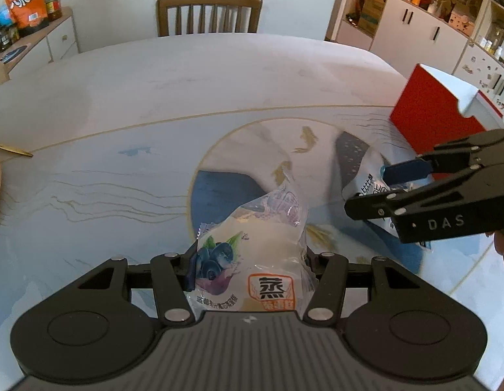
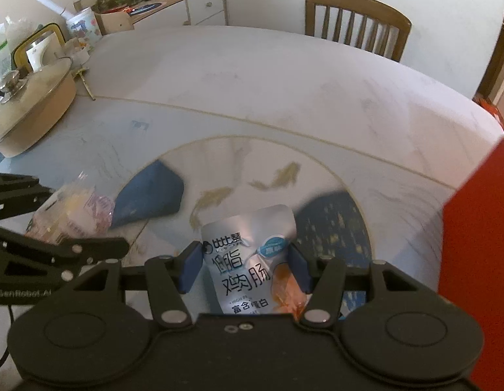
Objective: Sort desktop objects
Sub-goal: 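Carry the blueberry snack bag and sausage packet over the red shoebox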
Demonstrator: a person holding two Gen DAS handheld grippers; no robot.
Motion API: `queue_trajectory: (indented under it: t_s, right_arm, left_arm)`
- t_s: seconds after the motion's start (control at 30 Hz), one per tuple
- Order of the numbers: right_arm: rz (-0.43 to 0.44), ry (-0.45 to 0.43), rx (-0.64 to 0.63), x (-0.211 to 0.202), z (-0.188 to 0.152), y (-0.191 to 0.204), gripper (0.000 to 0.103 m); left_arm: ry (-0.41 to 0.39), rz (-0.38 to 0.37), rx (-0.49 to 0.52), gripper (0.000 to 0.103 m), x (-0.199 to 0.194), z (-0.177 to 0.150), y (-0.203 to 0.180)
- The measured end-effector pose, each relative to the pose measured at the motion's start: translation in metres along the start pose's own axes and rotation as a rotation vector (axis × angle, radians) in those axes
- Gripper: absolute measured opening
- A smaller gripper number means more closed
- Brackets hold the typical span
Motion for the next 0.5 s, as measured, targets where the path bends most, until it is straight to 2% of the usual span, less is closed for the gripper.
queue_trajectory:
  t_s: [0.5]
  right_arm:
    - [0.041, -0.057, 0.110, -0.062, -0.023, 0.000, 0.056]
  left_arm:
    - [0.009, -0.098, 0.013, 0.054, -0.039, 0.001, -0.040]
Point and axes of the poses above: each gripper's, at about its wrist camera, not at the fingertips, and x roughly the way its jaws point, y to its left, z to its top, the point moved 7 cm from there along x, roughly the way its jaws point, and after that the axes turned 6 degrees about z, right-handed, at the moved point
